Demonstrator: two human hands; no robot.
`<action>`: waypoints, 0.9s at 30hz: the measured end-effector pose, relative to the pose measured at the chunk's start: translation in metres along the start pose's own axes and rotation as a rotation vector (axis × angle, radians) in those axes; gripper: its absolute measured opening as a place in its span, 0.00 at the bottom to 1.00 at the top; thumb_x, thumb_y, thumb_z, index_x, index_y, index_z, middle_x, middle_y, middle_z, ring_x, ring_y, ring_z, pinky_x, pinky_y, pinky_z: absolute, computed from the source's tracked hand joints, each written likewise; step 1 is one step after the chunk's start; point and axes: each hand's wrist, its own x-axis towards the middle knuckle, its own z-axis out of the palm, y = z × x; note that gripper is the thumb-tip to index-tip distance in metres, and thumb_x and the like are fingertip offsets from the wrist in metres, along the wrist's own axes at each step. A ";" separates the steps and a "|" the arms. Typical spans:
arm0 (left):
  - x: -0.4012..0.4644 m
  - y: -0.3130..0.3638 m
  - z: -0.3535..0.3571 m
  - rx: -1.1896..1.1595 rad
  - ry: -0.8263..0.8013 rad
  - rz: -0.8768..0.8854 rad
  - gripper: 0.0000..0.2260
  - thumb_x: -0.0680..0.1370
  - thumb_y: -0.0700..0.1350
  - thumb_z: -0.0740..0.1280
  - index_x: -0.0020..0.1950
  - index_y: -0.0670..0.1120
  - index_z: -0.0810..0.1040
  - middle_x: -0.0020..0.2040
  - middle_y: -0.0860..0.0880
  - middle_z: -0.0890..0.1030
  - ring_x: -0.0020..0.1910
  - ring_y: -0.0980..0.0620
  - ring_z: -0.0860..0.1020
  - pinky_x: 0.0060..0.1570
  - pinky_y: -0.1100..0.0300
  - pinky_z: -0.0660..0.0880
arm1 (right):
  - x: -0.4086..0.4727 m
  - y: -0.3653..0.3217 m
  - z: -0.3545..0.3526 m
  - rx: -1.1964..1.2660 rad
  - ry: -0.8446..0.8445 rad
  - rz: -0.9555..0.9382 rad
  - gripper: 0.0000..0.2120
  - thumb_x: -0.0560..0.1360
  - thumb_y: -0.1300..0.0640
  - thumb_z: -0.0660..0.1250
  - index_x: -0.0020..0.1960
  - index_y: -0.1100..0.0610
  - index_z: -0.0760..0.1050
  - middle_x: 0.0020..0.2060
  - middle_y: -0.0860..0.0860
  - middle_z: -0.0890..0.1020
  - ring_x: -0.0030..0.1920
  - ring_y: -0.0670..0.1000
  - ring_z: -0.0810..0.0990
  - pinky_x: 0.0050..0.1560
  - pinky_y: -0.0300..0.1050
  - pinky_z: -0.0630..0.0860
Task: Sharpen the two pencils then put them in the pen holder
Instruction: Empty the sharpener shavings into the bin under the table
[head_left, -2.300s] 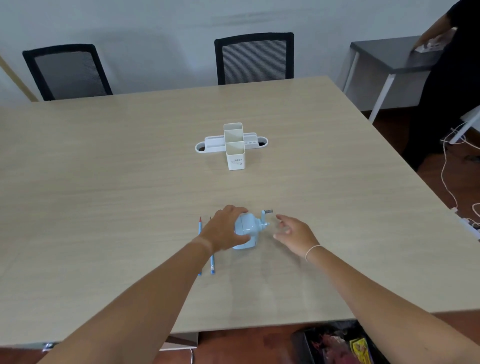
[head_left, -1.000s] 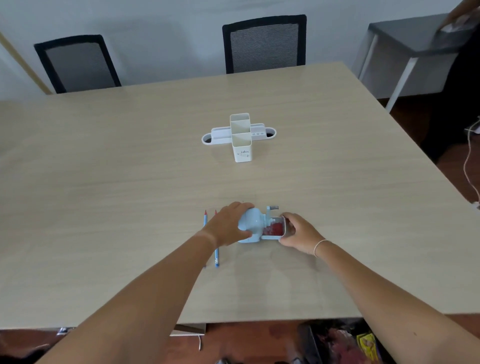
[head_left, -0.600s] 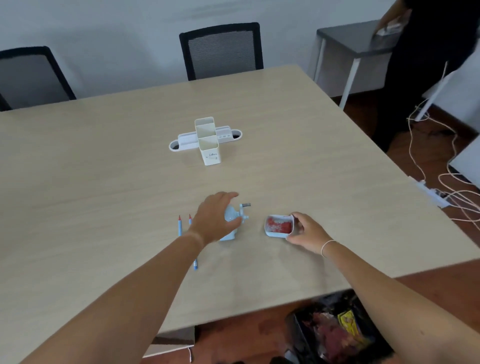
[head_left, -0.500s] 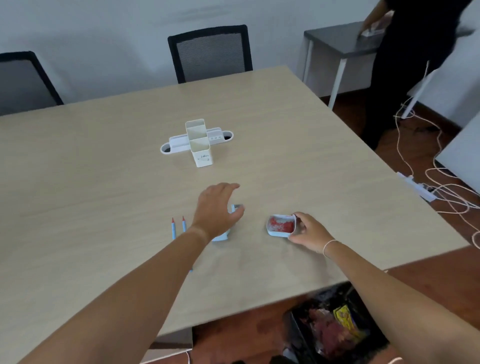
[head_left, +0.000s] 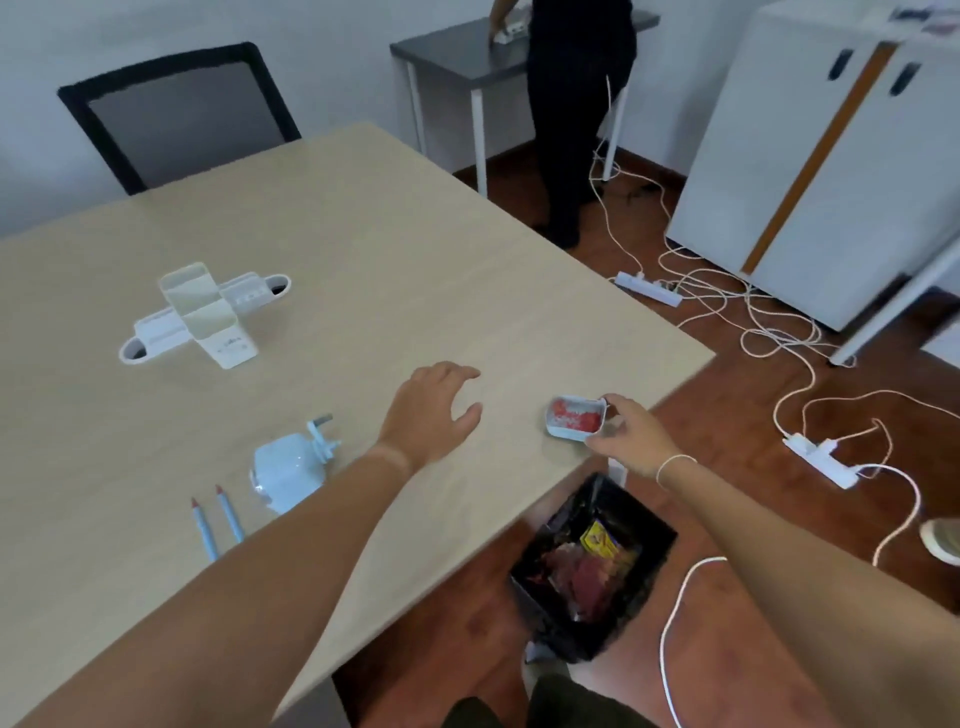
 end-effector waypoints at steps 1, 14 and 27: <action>0.003 0.007 0.007 0.003 -0.037 0.027 0.25 0.72 0.56 0.57 0.67 0.49 0.72 0.65 0.49 0.75 0.66 0.45 0.71 0.65 0.54 0.67 | -0.008 0.010 -0.009 0.004 0.051 0.029 0.26 0.67 0.59 0.72 0.63 0.56 0.68 0.54 0.51 0.73 0.50 0.52 0.74 0.49 0.42 0.68; 0.031 0.064 0.087 0.088 -0.316 0.308 0.24 0.74 0.53 0.58 0.69 0.48 0.70 0.68 0.48 0.73 0.66 0.44 0.70 0.66 0.53 0.66 | -0.081 0.123 -0.010 0.081 0.233 0.322 0.19 0.64 0.66 0.72 0.54 0.62 0.74 0.47 0.56 0.76 0.35 0.45 0.72 0.33 0.29 0.68; 0.046 0.056 0.147 0.238 -0.196 0.413 0.23 0.76 0.57 0.56 0.68 0.52 0.71 0.71 0.46 0.71 0.68 0.41 0.69 0.67 0.48 0.64 | -0.055 0.189 0.079 0.120 -0.050 0.509 0.19 0.65 0.58 0.70 0.55 0.55 0.73 0.49 0.54 0.81 0.45 0.54 0.78 0.41 0.40 0.69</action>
